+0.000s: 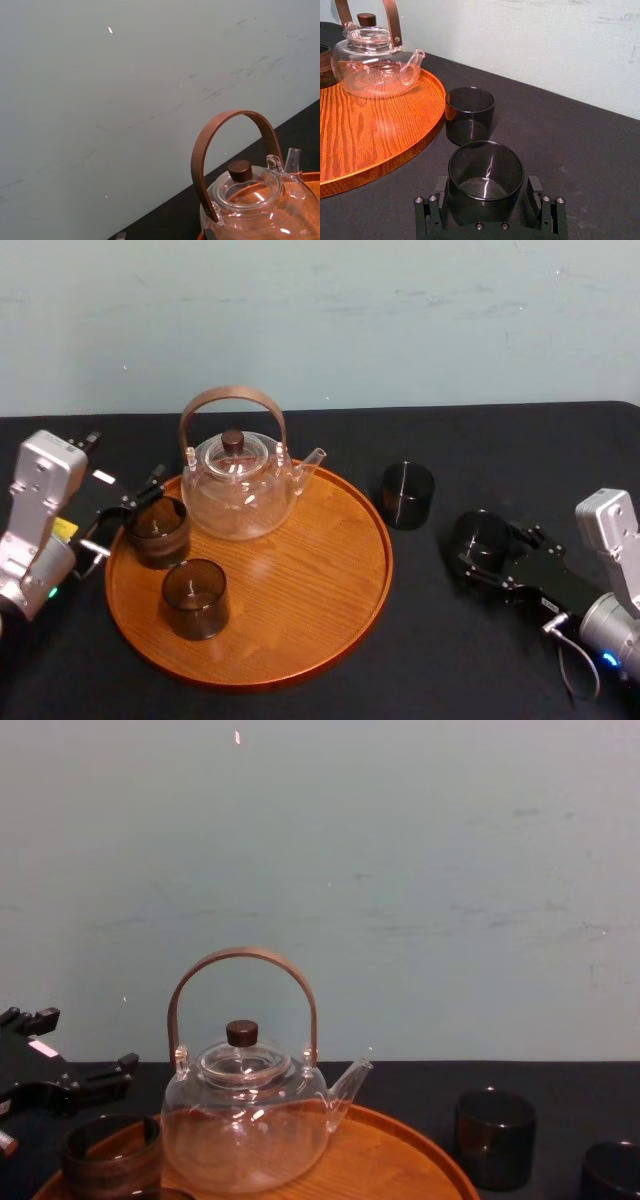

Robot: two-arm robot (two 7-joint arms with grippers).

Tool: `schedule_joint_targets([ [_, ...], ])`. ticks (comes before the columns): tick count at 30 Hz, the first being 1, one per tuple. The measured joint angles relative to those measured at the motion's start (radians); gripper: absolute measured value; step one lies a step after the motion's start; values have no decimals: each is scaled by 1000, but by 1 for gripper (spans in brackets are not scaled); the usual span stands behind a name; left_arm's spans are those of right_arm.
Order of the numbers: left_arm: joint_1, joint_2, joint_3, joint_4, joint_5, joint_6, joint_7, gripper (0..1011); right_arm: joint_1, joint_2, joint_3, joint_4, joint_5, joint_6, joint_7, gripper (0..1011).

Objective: Pick up the glass from the table and place it on the tray.

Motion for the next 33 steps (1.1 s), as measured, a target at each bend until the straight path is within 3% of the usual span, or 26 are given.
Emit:
schedule_joint_targets([
  [27, 0, 0, 0, 0, 0, 0, 0, 1001, 108, -67, 2, 148, -41, -32, 95, 1002],
  [33, 0, 0, 0, 0, 0, 0, 0, 1001, 106, -66, 2, 145, -41, -32, 95, 1002],
])
